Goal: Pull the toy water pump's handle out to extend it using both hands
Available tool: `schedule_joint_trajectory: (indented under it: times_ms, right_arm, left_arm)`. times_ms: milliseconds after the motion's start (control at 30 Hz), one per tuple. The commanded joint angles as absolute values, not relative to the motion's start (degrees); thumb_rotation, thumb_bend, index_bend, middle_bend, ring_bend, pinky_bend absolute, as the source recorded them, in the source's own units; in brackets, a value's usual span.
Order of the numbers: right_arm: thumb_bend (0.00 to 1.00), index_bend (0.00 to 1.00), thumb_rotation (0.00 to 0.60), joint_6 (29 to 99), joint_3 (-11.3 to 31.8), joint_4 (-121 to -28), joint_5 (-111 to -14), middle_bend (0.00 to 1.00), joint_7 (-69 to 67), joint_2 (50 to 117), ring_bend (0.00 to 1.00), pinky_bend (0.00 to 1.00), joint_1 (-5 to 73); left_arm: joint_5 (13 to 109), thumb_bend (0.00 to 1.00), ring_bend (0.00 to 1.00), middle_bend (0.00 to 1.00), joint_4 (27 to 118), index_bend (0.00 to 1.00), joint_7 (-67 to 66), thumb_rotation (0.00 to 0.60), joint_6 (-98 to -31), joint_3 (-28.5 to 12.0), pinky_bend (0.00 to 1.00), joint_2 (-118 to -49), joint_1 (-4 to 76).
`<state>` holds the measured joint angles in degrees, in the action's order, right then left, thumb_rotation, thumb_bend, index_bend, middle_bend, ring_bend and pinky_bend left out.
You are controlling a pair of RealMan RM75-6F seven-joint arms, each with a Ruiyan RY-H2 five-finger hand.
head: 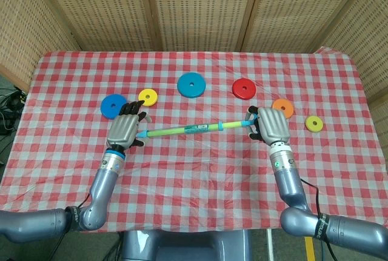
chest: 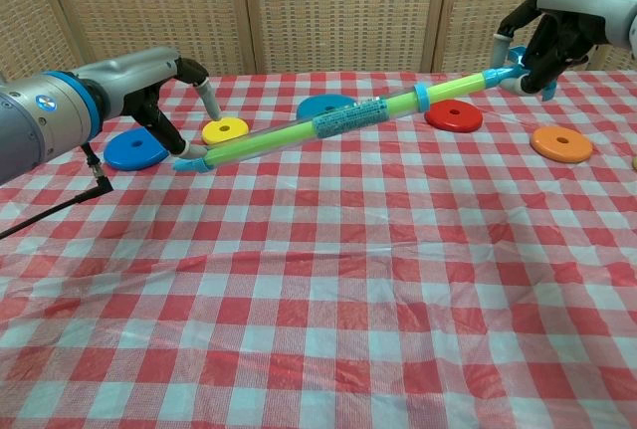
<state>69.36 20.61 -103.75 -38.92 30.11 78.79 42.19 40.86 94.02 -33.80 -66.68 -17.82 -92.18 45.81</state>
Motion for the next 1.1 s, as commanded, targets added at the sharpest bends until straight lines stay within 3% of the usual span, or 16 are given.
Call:
schedule_joint_trajectory:
  times_ms: [33, 667, 867, 1100]
  right_arm:
    - [0.63, 0.84, 0.6, 69.46, 20.47, -103.83, -38.91, 1.0, 30.13, 78.71, 0.94, 0.52, 42.26]
    - [0.63, 0.84, 0.6, 69.95, 19.3, -104.51, -38.87, 1.0, 29.69, 78.16, 0.94, 0.52, 42.62]
    - [0.63, 0.84, 0.6, 69.7, 18.94, -104.53, -38.96, 1.0, 29.36, 77.97, 0.94, 0.52, 42.61]
    - [0.63, 0.84, 0.6, 69.46, 18.69, -104.23, -39.41, 1.0, 28.44, 77.68, 0.94, 0.52, 42.42]
  left_arm:
    - [40.13, 0.27, 0.0, 0.0, 93.13, 0.38, -34.02, 0.6, -66.86, -17.73, 0.0, -93.24, 46.27]
    - [37.52, 0.27, 0.0, 0.0, 90.14, 0.42, -34.48, 0.6, -66.09, -17.32, 0.0, -96.15, 47.94]
    - [37.92, 0.42, 0.0, 0.0, 89.05, 0.48, -34.21, 0.6, -66.23, -16.95, 0.0, -97.1, 48.08]
    - [38.11, 0.46, 0.0, 0.0, 88.28, 0.52, -34.1, 0.6, -66.61, -16.89, 0.0, -97.83, 48.07]
